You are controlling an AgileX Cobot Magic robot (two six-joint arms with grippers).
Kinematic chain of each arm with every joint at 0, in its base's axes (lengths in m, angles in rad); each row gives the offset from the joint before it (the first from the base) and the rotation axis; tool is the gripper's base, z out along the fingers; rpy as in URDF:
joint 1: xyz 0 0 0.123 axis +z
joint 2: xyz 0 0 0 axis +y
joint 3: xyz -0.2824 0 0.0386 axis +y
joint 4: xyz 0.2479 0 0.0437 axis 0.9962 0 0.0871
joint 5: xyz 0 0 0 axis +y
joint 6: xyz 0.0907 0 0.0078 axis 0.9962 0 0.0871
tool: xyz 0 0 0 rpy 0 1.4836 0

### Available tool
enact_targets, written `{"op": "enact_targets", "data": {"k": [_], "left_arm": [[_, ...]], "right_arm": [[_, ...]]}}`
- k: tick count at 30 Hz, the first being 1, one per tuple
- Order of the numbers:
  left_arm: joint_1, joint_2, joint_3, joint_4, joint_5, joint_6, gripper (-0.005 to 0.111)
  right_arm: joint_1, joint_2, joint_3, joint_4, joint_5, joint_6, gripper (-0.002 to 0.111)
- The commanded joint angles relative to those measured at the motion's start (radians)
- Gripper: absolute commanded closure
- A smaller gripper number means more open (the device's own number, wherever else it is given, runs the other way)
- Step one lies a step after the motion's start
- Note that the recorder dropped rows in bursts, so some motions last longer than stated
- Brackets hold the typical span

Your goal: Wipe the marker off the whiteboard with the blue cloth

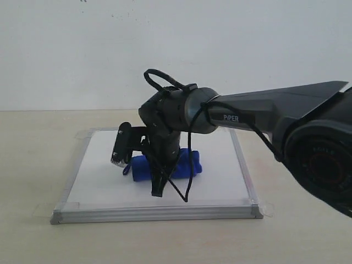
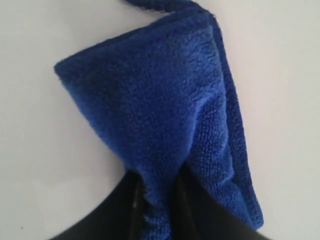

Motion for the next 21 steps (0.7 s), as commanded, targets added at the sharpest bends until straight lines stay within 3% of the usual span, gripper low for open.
{"op": "enact_targets", "data": {"k": [1,5,9,11,16,18,21], "left_arm": [[-0.002,-0.003,0.003,-0.002,-0.003,0.005,0.103],[-0.002,-0.003,0.003,-0.002,-0.003,0.005,0.103],[-0.002,-0.003,0.003,-0.002,-0.003,0.005,0.103],[-0.002,-0.003,0.003,-0.002,-0.003,0.005,0.103],[-0.002,-0.003,0.003,-0.002,-0.003,0.005,0.103],[-0.002,-0.003,0.003,-0.002,-0.003,0.005,0.103],[-0.002,-0.003,0.003,-0.002,-0.003,0.005,0.103]], "right_arm": [[-0.036,0.000,0.002,-0.195,0.104,0.384,0.108],[-0.074,0.000,0.002,-0.379,0.219,0.690,0.108],[-0.077,0.000,0.002,-0.358,0.155,0.759,0.108],[-0.044,0.000,0.002,-0.248,0.033,0.692,0.108],[0.128,0.000,0.002,-0.155,-0.041,0.064,0.108],[0.139,0.000,0.002,-0.155,-0.014,0.017,0.108],[0.069,0.000,0.002,-0.156,0.048,0.170,0.108]]}}
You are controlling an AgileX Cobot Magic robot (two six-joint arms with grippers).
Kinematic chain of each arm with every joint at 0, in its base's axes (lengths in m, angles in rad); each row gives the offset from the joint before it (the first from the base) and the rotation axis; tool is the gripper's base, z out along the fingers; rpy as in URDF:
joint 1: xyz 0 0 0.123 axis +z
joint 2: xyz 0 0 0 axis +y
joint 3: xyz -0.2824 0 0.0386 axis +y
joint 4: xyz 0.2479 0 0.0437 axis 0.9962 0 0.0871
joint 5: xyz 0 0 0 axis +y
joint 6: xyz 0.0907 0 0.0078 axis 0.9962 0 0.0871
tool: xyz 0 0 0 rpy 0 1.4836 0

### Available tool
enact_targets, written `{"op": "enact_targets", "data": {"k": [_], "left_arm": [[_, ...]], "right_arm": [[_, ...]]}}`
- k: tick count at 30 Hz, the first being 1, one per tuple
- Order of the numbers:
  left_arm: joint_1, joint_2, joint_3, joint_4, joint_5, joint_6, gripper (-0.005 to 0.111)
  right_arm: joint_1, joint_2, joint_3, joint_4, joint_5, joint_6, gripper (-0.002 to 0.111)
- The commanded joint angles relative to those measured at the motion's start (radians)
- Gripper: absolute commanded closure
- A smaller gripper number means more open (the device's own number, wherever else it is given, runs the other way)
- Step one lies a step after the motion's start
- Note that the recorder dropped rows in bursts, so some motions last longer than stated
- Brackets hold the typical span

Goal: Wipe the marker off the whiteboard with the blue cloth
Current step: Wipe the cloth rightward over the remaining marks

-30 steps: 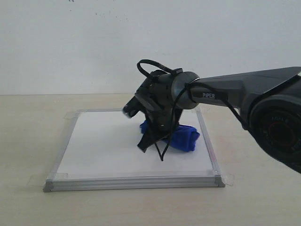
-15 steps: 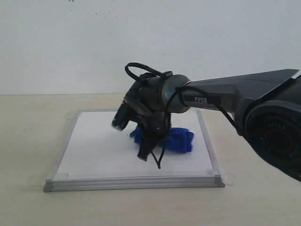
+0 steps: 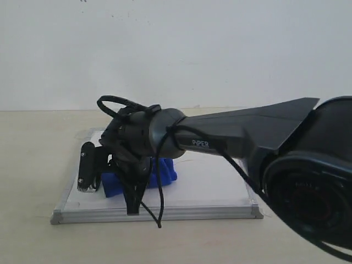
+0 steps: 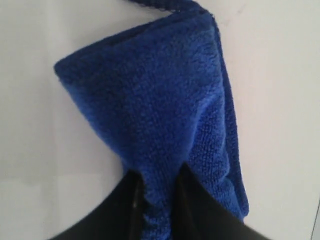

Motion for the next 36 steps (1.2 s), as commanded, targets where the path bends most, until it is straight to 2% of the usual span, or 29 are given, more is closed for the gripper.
{"op": "enact_targets", "data": {"k": [1,6,9,11,16,20,24,26,29,32,36], "left_arm": [[-0.002,-0.003,0.003,-0.002,-0.003,0.005,0.103],[-0.002,-0.003,0.003,-0.002,-0.003,0.005,0.103],[-0.002,-0.003,0.003,-0.002,-0.003,0.005,0.103],[-0.002,-0.003,0.003,-0.002,-0.003,0.005,0.103],[-0.002,-0.003,0.003,-0.002,-0.003,0.005,0.103],[-0.002,-0.003,0.003,-0.002,-0.003,0.005,0.103],[-0.002,-0.003,0.003,-0.002,-0.003,0.005,0.103],[-0.002,-0.003,0.003,-0.002,-0.003,0.005,0.103],[-0.002,-0.003,0.003,-0.002,-0.003,0.005,0.103],[-0.002,-0.003,0.003,-0.002,-0.003,0.005,0.103],[-0.002,-0.003,0.003,-0.002,-0.003,0.005,0.103]], "right_arm": [[-0.105,-0.006,0.002,-0.004,0.116,0.164,0.108],[-0.293,-0.006,0.002,-0.105,0.318,0.538,0.108],[-0.346,-0.010,0.002,-0.115,0.342,0.667,0.108],[-0.351,-0.010,0.002,-0.070,0.330,0.672,0.108],[-0.284,-0.010,0.002,0.125,0.111,0.497,0.108],[-0.189,-0.010,0.002,0.150,-0.079,0.354,0.108],[-0.091,-0.008,0.002,0.141,-0.074,0.008,0.108],[-0.079,-0.006,0.002,0.083,-0.063,-0.009,0.108],[-0.100,0.006,0.002,-0.068,-0.068,0.229,0.108],[-0.149,0.017,0.002,-0.242,0.019,0.506,0.108],[-0.229,0.024,0.002,-0.240,0.173,0.699,0.108]]}}
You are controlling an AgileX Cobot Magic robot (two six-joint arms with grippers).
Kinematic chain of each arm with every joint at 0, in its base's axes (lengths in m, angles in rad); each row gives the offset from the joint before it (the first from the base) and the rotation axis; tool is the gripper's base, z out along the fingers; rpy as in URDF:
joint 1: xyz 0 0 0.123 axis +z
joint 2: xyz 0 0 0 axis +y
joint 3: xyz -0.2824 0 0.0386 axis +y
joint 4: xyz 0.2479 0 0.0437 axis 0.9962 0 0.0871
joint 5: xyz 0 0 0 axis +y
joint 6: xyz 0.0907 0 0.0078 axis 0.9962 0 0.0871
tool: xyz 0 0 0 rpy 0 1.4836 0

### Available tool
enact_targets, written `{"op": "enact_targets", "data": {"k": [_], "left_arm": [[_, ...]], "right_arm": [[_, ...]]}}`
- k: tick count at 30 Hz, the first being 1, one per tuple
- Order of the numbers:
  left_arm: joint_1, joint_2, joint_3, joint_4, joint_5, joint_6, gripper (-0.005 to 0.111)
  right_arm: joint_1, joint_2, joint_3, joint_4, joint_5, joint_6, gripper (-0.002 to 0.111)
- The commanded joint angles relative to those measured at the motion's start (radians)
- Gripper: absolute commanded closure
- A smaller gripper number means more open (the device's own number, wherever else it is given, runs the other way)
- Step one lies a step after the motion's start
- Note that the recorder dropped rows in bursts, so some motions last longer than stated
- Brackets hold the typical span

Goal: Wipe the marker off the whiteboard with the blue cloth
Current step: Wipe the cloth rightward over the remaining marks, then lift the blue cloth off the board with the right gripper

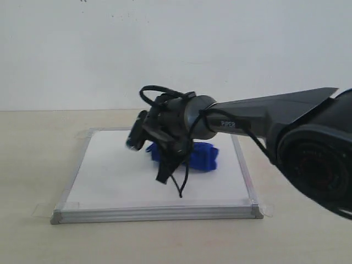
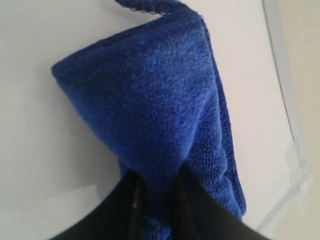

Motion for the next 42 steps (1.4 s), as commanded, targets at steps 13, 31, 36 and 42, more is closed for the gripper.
{"op": "enact_targets", "data": {"k": [13,31,36,42], "left_arm": [[-0.002,-0.003,0.003,-0.002,-0.003,0.005,0.103],[-0.002,-0.003,0.003,-0.002,-0.003,0.005,0.103],[-0.002,-0.003,0.003,-0.002,-0.003,0.005,0.103],[-0.002,-0.003,0.003,-0.002,-0.003,0.005,0.103]], "right_arm": [[0.070,0.003,0.002,0.275,-0.173,-0.440,0.108],[-0.084,0.003,0.002,-0.074,0.299,0.284,0.108],[-0.065,0.003,0.002,0.038,0.224,0.213,0.108],[0.041,0.003,0.002,0.186,0.010,-0.025,0.108]]}}
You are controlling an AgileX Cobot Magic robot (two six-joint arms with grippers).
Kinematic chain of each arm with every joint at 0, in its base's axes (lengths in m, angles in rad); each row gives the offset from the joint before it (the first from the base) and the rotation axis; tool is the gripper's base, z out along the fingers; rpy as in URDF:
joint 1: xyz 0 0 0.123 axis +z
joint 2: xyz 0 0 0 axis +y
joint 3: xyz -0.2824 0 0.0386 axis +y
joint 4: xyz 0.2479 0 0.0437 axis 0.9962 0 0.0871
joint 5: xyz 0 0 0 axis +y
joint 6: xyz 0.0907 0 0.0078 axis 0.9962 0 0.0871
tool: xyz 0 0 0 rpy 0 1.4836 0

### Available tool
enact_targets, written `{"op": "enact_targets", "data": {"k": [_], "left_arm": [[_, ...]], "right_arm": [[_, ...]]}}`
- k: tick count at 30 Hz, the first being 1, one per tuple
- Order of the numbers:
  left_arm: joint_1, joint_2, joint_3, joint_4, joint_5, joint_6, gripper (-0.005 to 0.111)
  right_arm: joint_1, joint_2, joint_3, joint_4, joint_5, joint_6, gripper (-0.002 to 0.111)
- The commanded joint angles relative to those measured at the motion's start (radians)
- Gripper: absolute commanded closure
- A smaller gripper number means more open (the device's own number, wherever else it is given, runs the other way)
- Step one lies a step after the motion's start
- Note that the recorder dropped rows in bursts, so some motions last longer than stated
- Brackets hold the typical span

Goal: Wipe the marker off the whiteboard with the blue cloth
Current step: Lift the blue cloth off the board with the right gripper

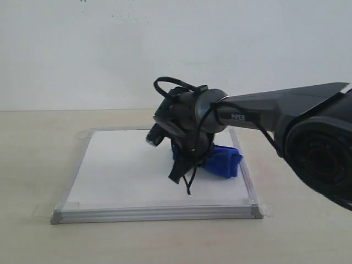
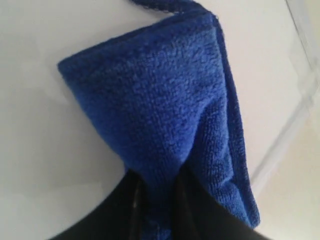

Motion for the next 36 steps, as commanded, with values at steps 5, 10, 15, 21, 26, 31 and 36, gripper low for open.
{"op": "enact_targets", "data": {"k": [5,10,15,21,26,31,36], "left_arm": [[-0.002,-0.003,0.003,-0.002,-0.003,0.005,0.103],[-0.002,-0.003,0.003,-0.002,-0.003,0.005,0.103],[-0.002,-0.003,0.003,-0.002,-0.003,0.005,0.103],[-0.002,-0.003,0.003,-0.002,-0.003,0.005,0.103],[-0.002,-0.003,0.003,-0.002,-0.003,0.005,0.103],[-0.002,-0.003,0.003,-0.002,-0.003,0.005,0.103],[-0.002,-0.003,0.003,-0.002,-0.003,0.005,0.103]], "right_arm": [[0.125,0.004,-0.002,0.097,-0.211,-0.140,0.108],[0.091,0.004,-0.002,-0.103,-0.117,0.027,0.108],[0.024,0.004,-0.002,-0.161,0.021,0.134,0.108],[0.015,0.002,-0.002,-0.164,0.088,0.139,0.108],[0.036,-0.028,-0.002,-0.168,0.088,0.141,0.108],[0.049,-0.107,-0.002,-0.172,0.079,0.144,0.108],[0.047,-0.194,-0.002,-0.170,0.081,0.152,0.108]]}}
